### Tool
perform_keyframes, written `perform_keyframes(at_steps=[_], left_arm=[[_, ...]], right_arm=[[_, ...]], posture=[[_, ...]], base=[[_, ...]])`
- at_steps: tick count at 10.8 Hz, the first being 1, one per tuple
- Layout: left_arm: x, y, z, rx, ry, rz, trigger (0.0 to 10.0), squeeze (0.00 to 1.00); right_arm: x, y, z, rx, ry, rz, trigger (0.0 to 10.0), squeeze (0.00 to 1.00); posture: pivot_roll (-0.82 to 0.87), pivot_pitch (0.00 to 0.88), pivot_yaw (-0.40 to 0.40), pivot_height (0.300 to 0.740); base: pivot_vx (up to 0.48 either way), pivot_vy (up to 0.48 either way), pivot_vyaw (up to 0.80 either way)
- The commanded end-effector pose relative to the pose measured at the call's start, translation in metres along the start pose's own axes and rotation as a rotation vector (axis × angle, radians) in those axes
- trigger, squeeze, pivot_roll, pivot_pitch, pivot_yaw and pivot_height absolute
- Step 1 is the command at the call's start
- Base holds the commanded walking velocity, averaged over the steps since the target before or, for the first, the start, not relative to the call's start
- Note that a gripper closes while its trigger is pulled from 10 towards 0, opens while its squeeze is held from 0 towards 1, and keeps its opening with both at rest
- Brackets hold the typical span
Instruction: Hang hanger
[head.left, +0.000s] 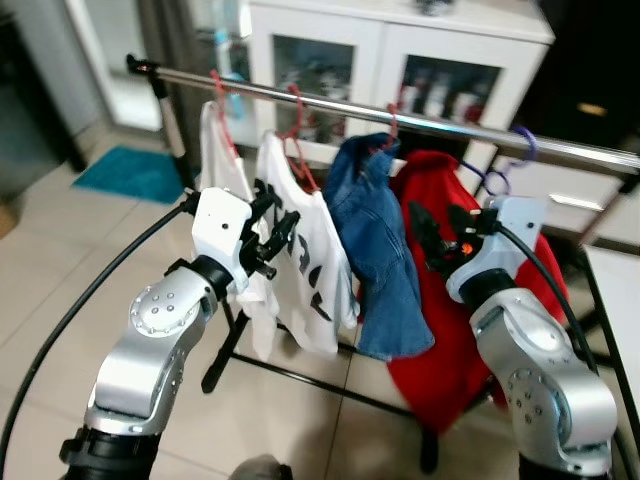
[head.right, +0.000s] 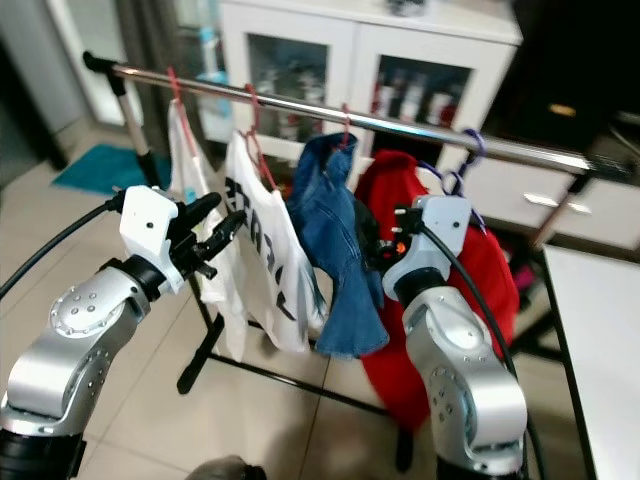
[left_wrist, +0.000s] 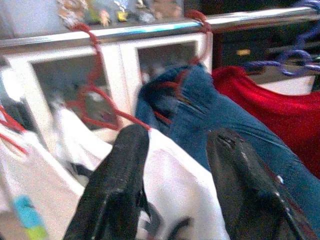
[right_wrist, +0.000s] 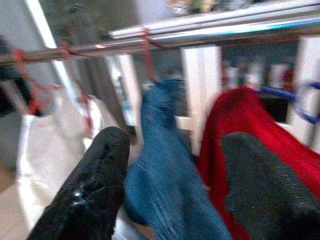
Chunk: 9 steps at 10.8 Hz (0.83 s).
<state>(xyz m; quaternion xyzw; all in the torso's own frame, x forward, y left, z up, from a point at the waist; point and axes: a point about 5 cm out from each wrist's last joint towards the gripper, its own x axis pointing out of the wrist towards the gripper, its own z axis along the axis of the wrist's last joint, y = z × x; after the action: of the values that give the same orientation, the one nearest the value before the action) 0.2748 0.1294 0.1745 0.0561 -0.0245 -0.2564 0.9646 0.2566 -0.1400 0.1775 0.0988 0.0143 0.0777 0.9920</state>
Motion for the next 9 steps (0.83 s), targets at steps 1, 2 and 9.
perform_keyframes(at_steps=[1,2,9], left_arm=[[-0.002,0.001,0.0,0.01,0.009,0.013,10.0,0.0],[-0.003,0.003,-0.002,0.021,0.012,0.044,10.0,0.0],[-0.008,0.017,-0.01,-0.003,0.029,0.291,10.0,0.0]], right_arm=[[-0.001,0.0,-0.001,-0.011,0.005,-0.015,10.0,1.0],[-0.002,0.002,-0.008,-0.028,0.014,-0.018,10.0,1.0],[-0.003,0.001,-0.024,-0.05,0.038,-0.055,10.0,1.0]], posture=[[0.05,0.035,-0.014,0.74],[0.06,0.028,-0.02,0.74],[0.06,0.005,-0.031,0.74]], base=[[0.0,0.428,0.0],[0.0,0.431,0.0],[0.0,0.176,0.0]])
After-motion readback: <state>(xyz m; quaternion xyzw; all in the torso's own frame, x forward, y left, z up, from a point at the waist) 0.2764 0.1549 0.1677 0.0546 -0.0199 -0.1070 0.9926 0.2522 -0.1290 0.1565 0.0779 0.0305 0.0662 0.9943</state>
